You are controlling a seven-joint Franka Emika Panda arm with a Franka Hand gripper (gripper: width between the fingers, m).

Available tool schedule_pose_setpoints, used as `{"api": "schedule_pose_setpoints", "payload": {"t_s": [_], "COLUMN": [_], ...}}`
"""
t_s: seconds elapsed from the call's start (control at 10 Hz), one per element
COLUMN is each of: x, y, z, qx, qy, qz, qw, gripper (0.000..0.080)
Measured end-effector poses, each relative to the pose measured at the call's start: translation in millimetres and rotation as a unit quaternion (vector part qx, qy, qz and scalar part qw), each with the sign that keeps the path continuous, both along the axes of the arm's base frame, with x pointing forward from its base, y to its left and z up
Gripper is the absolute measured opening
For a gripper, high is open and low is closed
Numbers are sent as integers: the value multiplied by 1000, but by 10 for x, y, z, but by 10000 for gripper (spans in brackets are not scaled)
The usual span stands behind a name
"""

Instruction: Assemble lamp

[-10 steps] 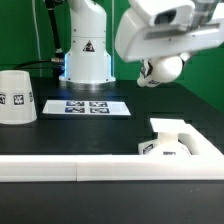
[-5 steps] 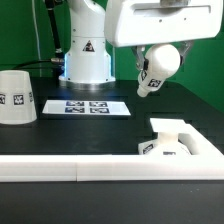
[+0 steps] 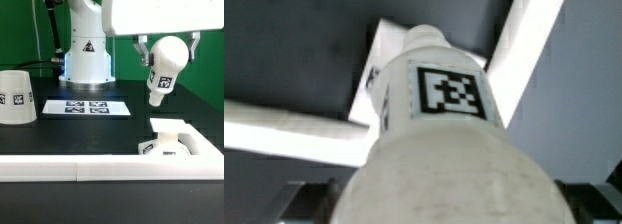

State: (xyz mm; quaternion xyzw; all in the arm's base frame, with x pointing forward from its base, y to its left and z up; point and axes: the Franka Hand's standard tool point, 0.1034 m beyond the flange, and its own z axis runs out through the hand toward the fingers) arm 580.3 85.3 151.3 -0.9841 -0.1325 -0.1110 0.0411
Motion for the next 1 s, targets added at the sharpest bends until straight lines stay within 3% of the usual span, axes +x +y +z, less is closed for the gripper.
{"api": "schedule_pose_setpoints", "payload": {"t_s": [0.3, 0.6, 1.0], "x": [15, 144, 146], "y": [-82, -65, -40], "z": [-40, 77, 49], "qx": [-4, -1, 1], "qy": [-79, -70, -67], "qz": [-4, -4, -6], "qw": [997, 998, 998], "gripper": [578, 578, 578]}}
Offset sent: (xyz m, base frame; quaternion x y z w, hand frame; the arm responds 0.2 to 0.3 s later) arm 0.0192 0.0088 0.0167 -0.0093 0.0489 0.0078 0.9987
